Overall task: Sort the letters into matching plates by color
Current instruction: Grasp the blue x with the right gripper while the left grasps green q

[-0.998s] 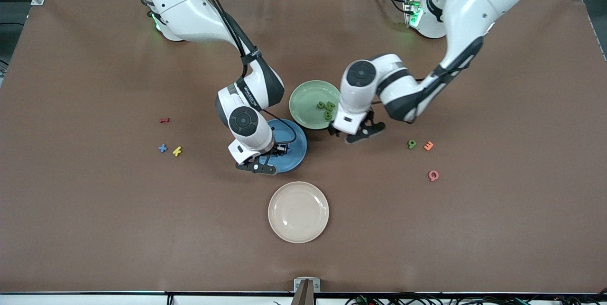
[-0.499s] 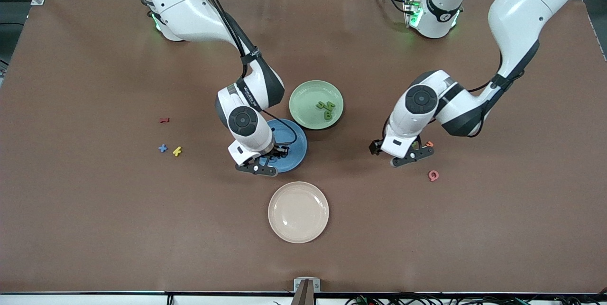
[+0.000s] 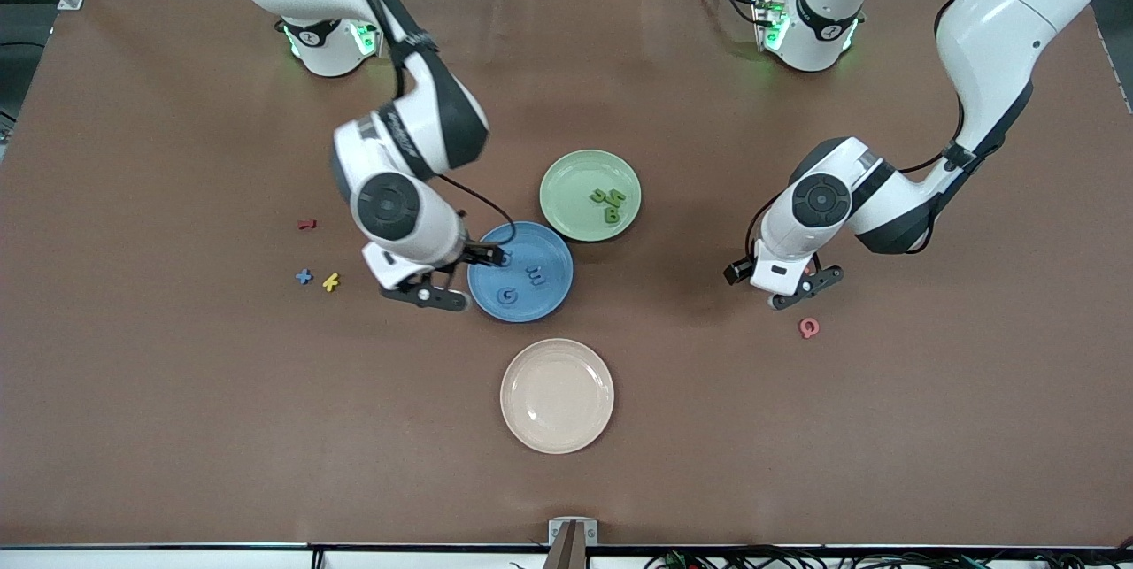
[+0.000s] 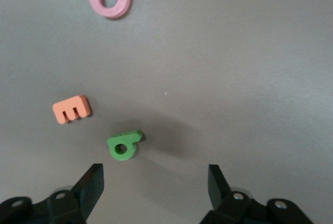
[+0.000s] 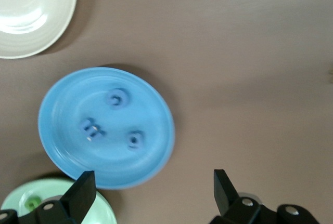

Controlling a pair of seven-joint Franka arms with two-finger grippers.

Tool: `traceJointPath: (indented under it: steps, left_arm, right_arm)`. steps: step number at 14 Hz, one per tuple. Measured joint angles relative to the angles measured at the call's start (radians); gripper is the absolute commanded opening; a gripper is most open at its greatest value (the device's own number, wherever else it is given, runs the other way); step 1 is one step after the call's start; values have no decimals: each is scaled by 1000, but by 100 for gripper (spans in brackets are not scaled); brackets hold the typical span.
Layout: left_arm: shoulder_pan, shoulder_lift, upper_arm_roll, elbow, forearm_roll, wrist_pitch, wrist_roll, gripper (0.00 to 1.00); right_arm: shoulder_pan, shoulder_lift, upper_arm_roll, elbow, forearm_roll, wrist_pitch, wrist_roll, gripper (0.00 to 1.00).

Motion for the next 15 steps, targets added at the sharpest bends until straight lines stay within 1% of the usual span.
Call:
traceJointPath:
  steps: [3, 5, 7, 9, 11, 12, 15]
  left_arm:
    - [0, 1, 2, -18, 72, 0, -99, 85]
    - [4, 4, 12, -31, 106, 4, -136, 83]
    - [12, 11, 22, -35, 110, 19, -137, 81]
    - [16, 18, 31, -41, 111, 38, -137, 78]
    - [21, 23, 35, -48, 113, 46, -137, 74]
    - [28, 23, 35, -51, 117, 51, -137, 73]
    - [39, 23, 37, -53, 119, 54, -137, 70]
  right_arm:
    - [-88, -132, -7, -149, -13, -7, -164, 100]
    - [-166, -193, -10, -239, -29, -5, -302, 100]
    - [-239, -229, -11, -313, -63, 7, -426, 100]
    - [-307, -241, -12, -369, -80, 48, -556, 100]
    - [-377, -241, -12, -424, -84, 138, -698, 100]
    - [-419, -240, -11, -469, -84, 224, -774, 100]
    - [-455, -225, -11, -584, -85, 459, -832, 100]
